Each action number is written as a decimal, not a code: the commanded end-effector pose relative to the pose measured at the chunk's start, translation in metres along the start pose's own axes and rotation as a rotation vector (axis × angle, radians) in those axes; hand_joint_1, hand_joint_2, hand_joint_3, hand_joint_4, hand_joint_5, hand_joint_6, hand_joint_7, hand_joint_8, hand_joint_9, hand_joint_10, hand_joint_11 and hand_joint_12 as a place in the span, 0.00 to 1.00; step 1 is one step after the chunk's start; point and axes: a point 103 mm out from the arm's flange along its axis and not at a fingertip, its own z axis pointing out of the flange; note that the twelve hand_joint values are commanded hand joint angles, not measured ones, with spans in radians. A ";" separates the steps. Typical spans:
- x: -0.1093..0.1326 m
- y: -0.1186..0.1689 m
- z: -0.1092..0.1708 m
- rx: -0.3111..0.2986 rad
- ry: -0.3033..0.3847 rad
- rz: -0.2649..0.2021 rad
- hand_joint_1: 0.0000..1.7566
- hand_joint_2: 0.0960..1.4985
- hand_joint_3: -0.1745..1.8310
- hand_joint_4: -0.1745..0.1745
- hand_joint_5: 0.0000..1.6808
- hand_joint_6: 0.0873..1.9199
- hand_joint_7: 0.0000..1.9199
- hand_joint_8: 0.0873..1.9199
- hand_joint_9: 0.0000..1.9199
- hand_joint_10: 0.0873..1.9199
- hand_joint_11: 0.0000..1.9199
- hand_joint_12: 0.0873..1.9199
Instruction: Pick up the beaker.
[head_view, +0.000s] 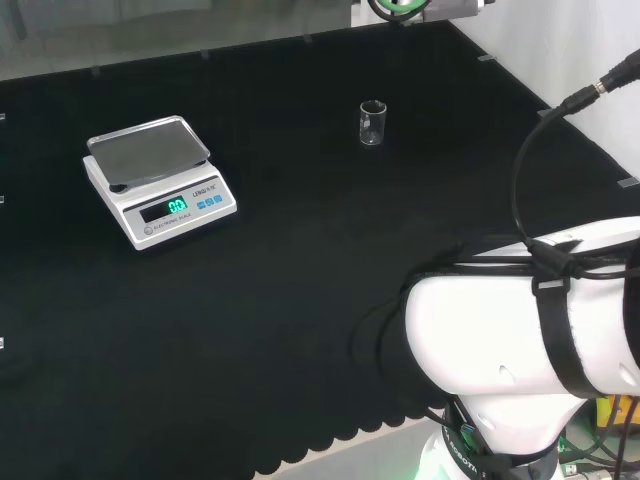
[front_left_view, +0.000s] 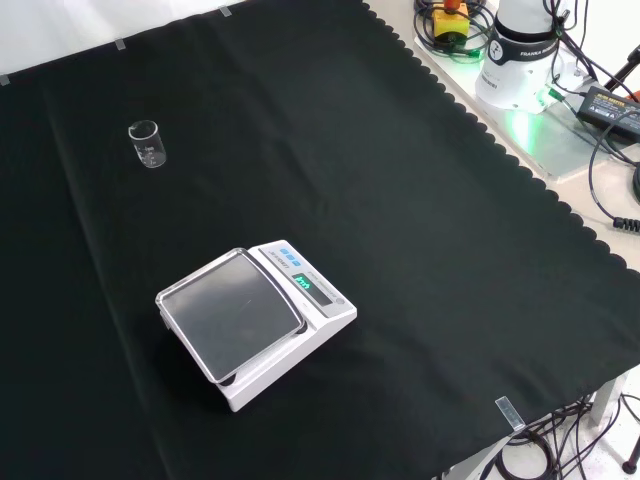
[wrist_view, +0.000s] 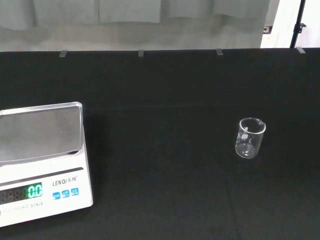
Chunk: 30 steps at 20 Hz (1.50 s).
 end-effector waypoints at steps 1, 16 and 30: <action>0.002 0.001 0.001 -0.006 -0.015 0.006 0.04 0.59 0.33 0.26 0.06 0.05 0.00 0.30 0.00 0.30 0.00 0.70; -0.018 0.087 0.073 -0.047 0.139 0.089 0.04 0.67 0.21 0.24 0.11 0.00 0.00 0.36 0.00 0.35 0.00 0.73; -0.084 0.232 0.175 -0.061 0.189 0.121 0.10 0.68 0.19 0.19 0.19 0.00 0.05 0.42 0.03 0.43 0.00 0.79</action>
